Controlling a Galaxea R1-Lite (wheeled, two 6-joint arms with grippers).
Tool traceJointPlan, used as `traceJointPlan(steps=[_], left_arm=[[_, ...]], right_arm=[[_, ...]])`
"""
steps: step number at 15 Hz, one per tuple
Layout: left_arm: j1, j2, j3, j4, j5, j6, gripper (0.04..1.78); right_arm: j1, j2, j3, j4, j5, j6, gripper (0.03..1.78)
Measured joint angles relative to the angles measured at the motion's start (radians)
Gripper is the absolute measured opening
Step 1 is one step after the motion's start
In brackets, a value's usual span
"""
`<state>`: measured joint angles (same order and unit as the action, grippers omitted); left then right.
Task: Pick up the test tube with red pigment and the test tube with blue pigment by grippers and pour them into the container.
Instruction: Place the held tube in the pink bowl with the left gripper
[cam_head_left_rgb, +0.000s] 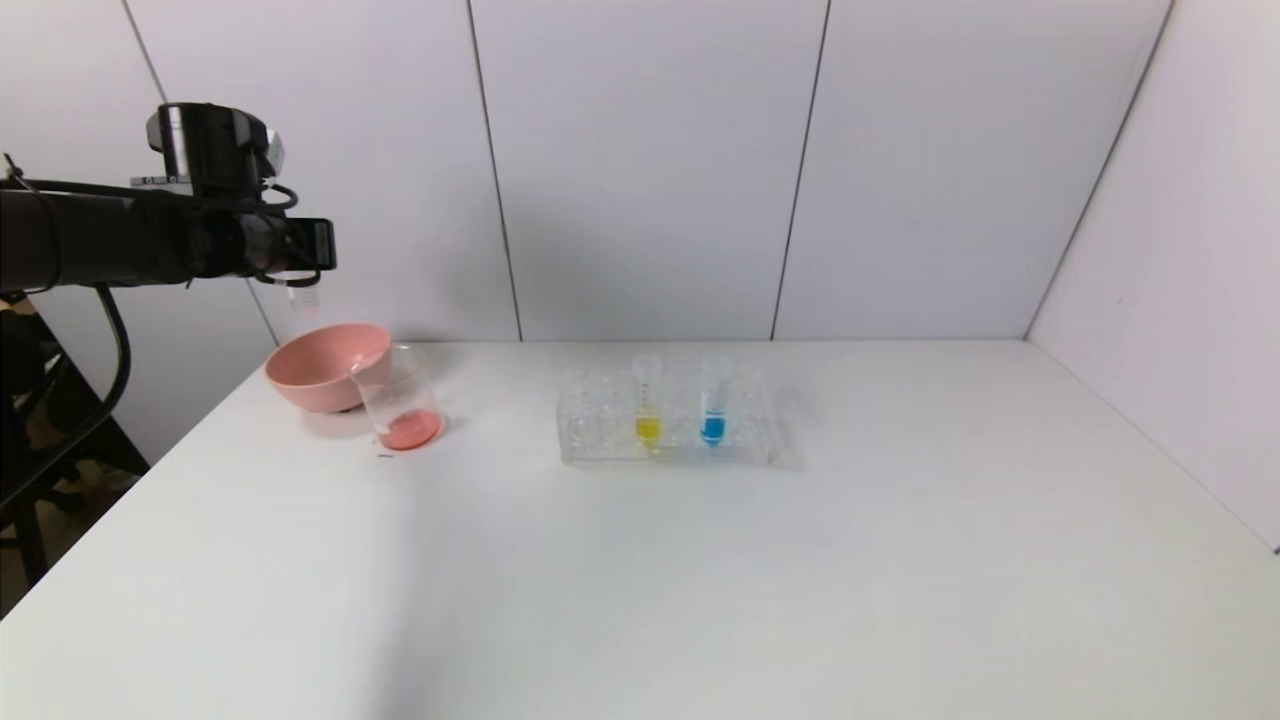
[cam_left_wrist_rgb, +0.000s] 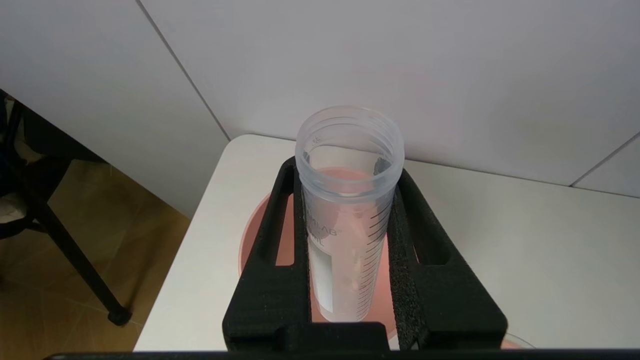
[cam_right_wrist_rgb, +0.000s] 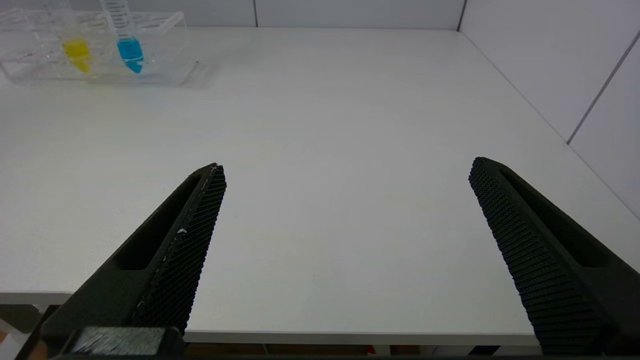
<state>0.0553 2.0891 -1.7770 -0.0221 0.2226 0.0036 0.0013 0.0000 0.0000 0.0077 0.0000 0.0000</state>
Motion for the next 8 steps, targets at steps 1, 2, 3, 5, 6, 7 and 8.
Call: traceJointPlan(steps=[1,2,3,5,6,7,8], left_arm=[[0.003,0.024,0.001,-0.018,-0.001,-0.001,0.46],[0.006,0.048,0.001,-0.037,-0.002,0.000,0.46],[0.010,0.076,-0.004,-0.064,-0.006,0.000,0.46],[0.017,0.138,-0.021,-0.153,-0.028,0.007,0.46],[0.021,0.167,-0.030,-0.188,-0.034,0.013,0.46],[0.025,0.192,-0.040,-0.197,-0.036,0.017,0.46],[0.029,0.211,-0.046,-0.198,-0.037,0.017,0.46]], right_arm=[[0.000,0.000,0.000,0.000,0.000,0.000,1.77],[0.000,0.000,0.000,0.000,0.000,0.000,1.78],[0.000,0.000,0.000,0.000,0.000,0.000,1.77],[0.000,0.000,0.000,0.000,0.000,0.000,1.77],[0.000,0.000,0.000,0.000,0.000,0.000,1.77],[0.000,0.000,0.000,0.000,0.000,0.000,1.77],[0.000,0.000,0.000,0.000,0.000,0.000,1.77]])
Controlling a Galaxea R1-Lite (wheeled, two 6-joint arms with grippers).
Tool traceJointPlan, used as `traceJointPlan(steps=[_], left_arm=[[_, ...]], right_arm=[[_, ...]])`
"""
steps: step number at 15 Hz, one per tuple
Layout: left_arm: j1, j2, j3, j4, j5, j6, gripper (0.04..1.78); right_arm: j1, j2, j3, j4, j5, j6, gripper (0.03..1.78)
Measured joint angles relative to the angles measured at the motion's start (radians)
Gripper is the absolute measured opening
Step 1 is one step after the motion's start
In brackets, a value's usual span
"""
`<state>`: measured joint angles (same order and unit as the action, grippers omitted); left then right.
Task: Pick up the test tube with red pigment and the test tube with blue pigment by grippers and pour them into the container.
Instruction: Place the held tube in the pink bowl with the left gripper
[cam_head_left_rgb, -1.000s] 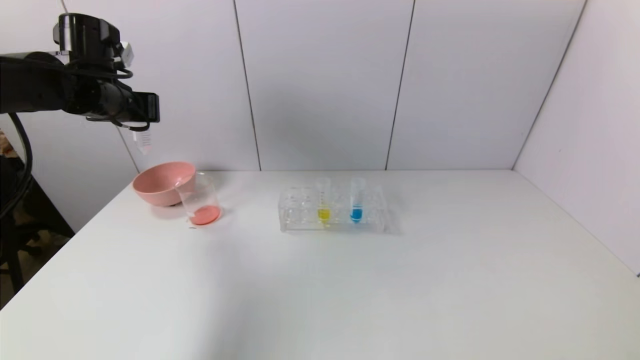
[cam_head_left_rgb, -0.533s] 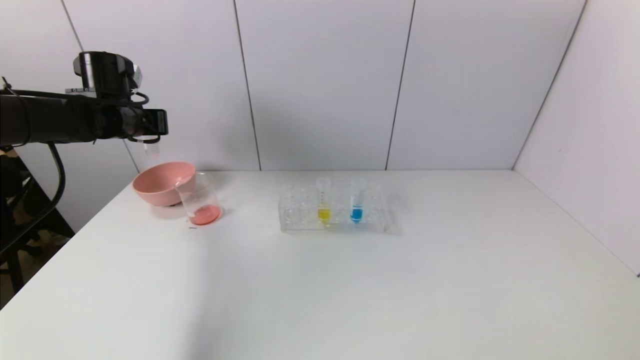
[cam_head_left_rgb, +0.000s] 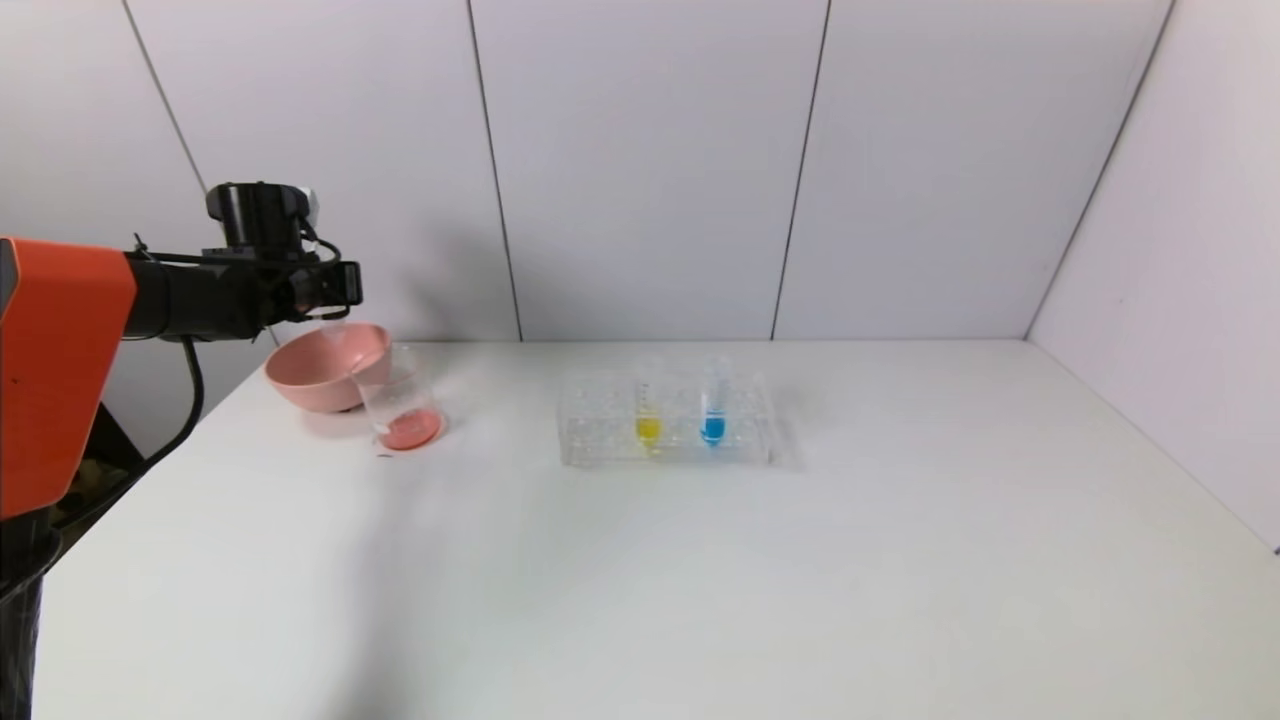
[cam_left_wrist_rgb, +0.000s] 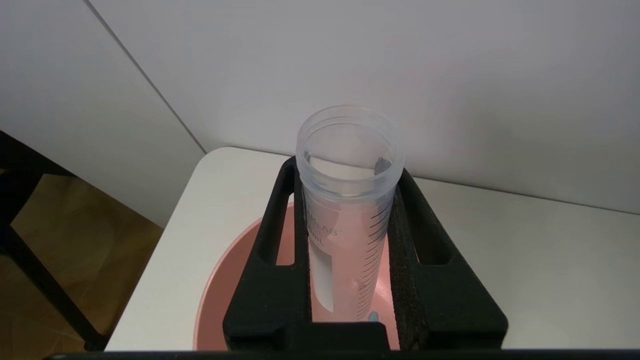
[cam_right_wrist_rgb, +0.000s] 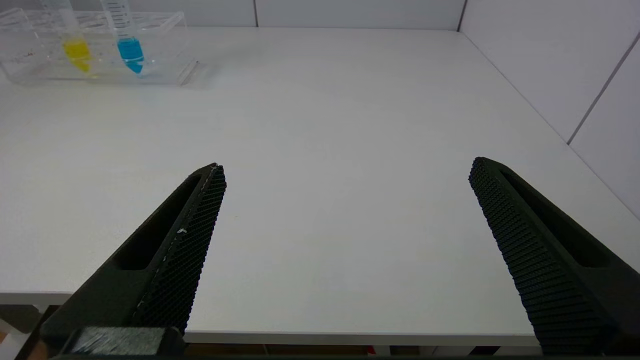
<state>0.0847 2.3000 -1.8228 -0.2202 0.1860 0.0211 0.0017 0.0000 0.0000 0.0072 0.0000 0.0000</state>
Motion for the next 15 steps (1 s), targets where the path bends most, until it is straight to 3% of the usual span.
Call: traceJointPlan(steps=[10,12,15], left_arm=[[0.017,0.047,-0.003,0.037,-0.001,0.000,0.52],[0.022,0.044,-0.001,0.036,0.000,-0.001,0.69],[0.024,0.032,0.002,0.031,0.000,-0.004,1.16]], right_arm=[[0.000,0.000,0.000,0.000,0.000,0.000,1.77],[0.000,0.000,0.000,0.000,0.000,0.000,1.77],[0.000,0.000,0.000,0.000,0.000,0.000,1.77]])
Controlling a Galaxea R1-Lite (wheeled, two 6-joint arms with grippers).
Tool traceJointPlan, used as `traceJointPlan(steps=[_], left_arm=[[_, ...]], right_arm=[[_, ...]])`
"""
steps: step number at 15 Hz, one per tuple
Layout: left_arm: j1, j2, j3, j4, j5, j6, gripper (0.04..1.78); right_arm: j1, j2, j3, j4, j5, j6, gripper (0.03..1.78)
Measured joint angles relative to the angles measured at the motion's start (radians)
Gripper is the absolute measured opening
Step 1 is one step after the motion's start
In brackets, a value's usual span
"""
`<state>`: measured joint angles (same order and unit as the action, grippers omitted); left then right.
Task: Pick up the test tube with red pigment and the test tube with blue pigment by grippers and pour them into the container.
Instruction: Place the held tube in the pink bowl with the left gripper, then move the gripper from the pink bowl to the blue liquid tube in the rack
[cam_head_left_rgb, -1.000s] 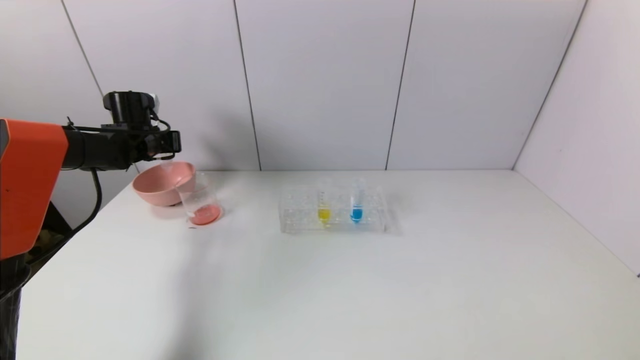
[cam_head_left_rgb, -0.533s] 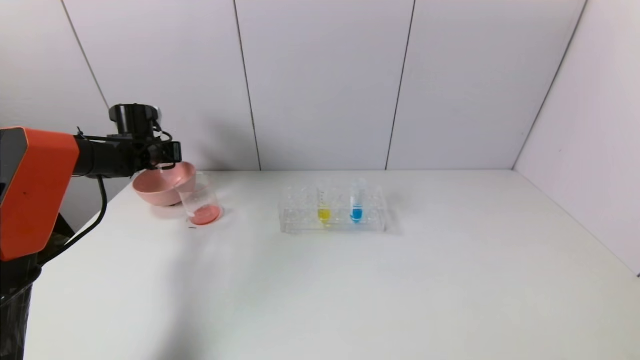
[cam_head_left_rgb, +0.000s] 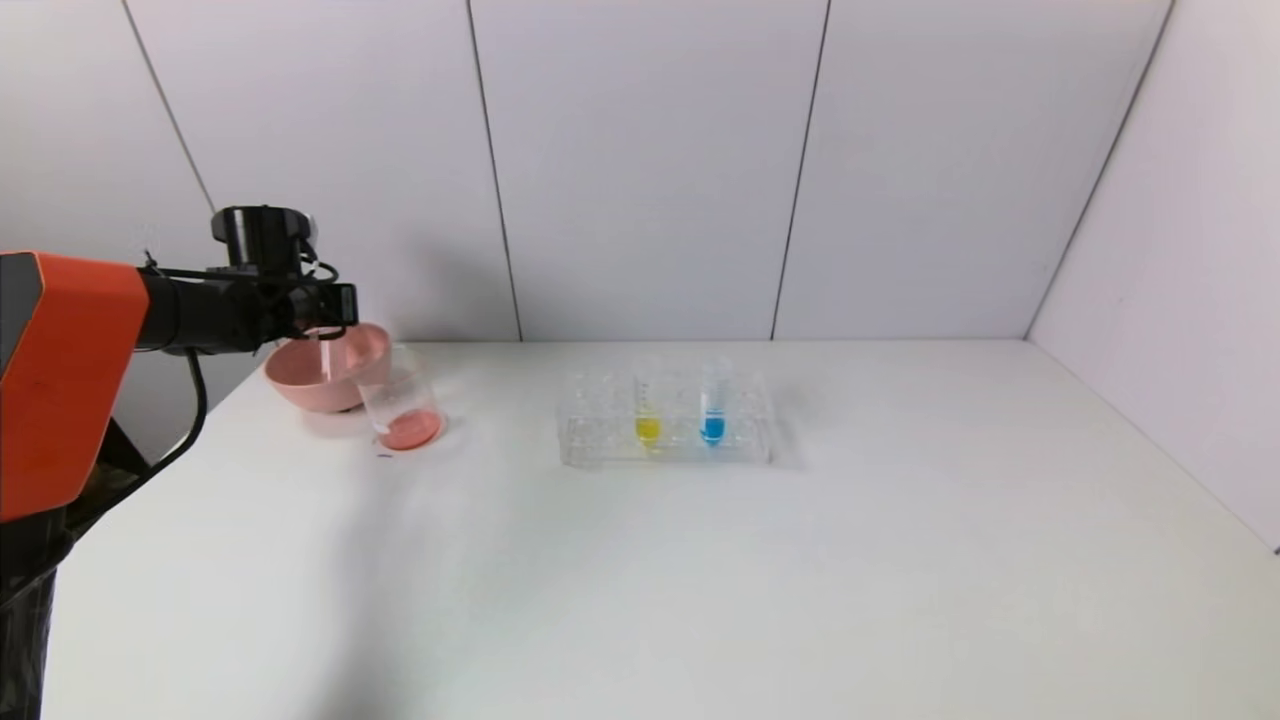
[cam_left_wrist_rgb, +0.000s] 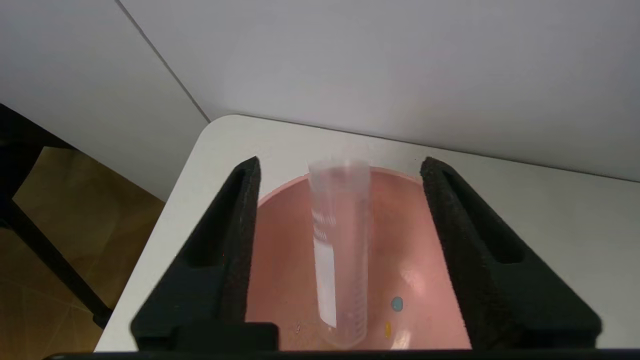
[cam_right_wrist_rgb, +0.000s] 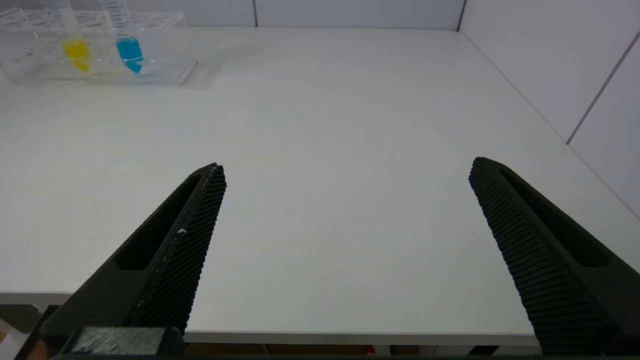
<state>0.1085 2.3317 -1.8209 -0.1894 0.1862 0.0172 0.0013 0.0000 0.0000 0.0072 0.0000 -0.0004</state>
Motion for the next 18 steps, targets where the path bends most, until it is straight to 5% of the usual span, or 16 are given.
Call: traceJointPlan(steps=[3,6,11,18], left_arm=[[0.002,-0.019,0.016,-0.006,0.001,-0.001,1.57],[-0.006,-0.065,0.054,-0.008,-0.001,-0.008,1.76],[-0.017,-0.188,0.203,-0.107,-0.009,-0.006,1.77],[-0.061,-0.440,0.423,-0.187,-0.176,-0.025,1.77]], right_arm=[[0.000,0.000,0.000,0.000,0.000,0.000,1.77],[0.000,0.000,0.000,0.000,0.000,0.000,1.77],[0.000,0.000,0.000,0.000,0.000,0.000,1.77],[0.000,0.000,0.000,0.000,0.000,0.000,1.77]])
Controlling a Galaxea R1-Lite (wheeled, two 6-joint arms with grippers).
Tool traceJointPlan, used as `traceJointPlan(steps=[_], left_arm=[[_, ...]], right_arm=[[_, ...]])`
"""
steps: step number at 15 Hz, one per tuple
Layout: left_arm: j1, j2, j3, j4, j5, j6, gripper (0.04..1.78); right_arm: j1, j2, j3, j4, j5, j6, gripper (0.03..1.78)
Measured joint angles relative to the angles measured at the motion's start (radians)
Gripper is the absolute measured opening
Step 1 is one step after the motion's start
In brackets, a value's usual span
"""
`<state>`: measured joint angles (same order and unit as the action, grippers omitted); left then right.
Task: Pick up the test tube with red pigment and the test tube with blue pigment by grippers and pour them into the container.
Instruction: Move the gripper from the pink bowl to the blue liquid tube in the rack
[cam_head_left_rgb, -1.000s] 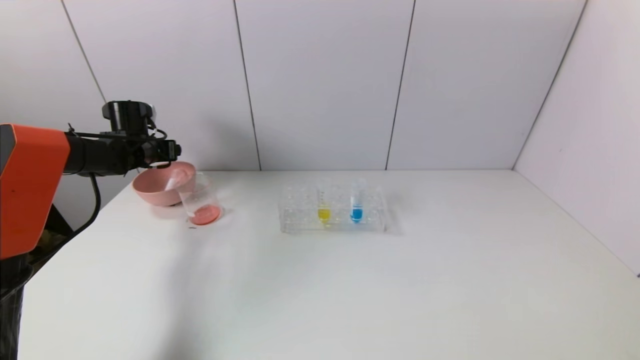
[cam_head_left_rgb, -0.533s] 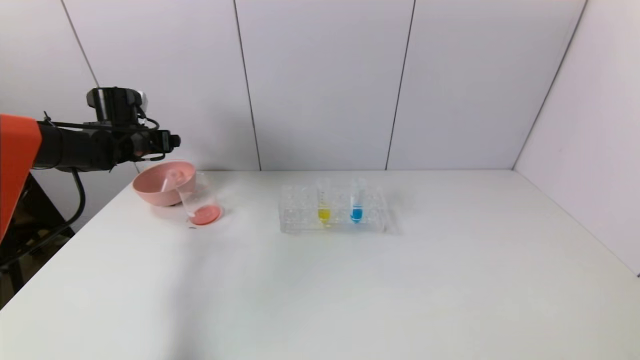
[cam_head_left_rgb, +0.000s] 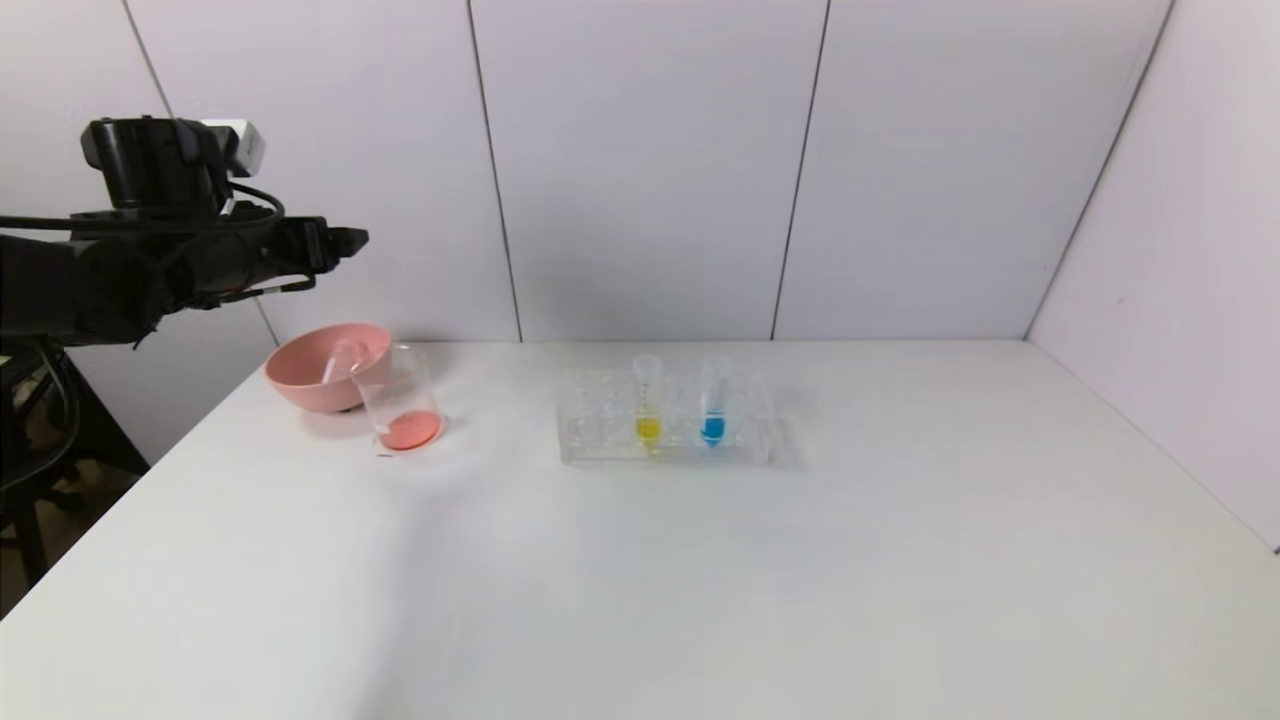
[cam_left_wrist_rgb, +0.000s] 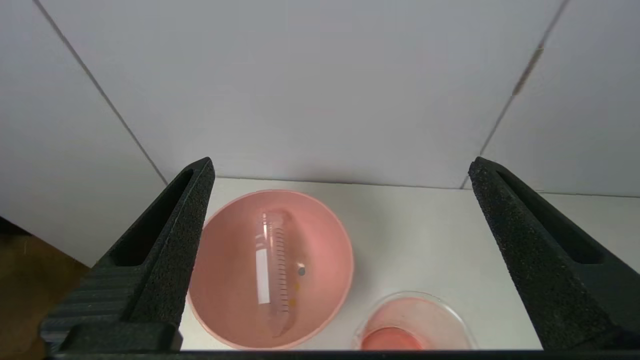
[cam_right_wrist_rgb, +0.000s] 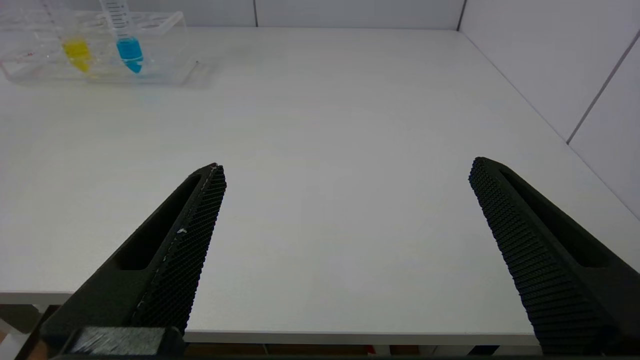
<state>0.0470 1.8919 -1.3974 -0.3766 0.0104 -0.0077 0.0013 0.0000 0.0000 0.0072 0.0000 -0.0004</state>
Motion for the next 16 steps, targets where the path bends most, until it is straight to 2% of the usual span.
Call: traceJointPlan(steps=[7,11,16], left_arm=[[-0.149,-0.244,0.161,0.004,-0.011,-0.007,1.77],[-0.262,-0.354,0.261,0.001,-0.078,-0.048,1.77],[-0.403,-0.435,0.385,-0.003,-0.082,-0.065,1.77]], right_arm=[[0.000,0.000,0.000,0.000,0.000,0.000,1.77],[0.000,0.000,0.000,0.000,0.000,0.000,1.77],[0.000,0.000,0.000,0.000,0.000,0.000,1.77]])
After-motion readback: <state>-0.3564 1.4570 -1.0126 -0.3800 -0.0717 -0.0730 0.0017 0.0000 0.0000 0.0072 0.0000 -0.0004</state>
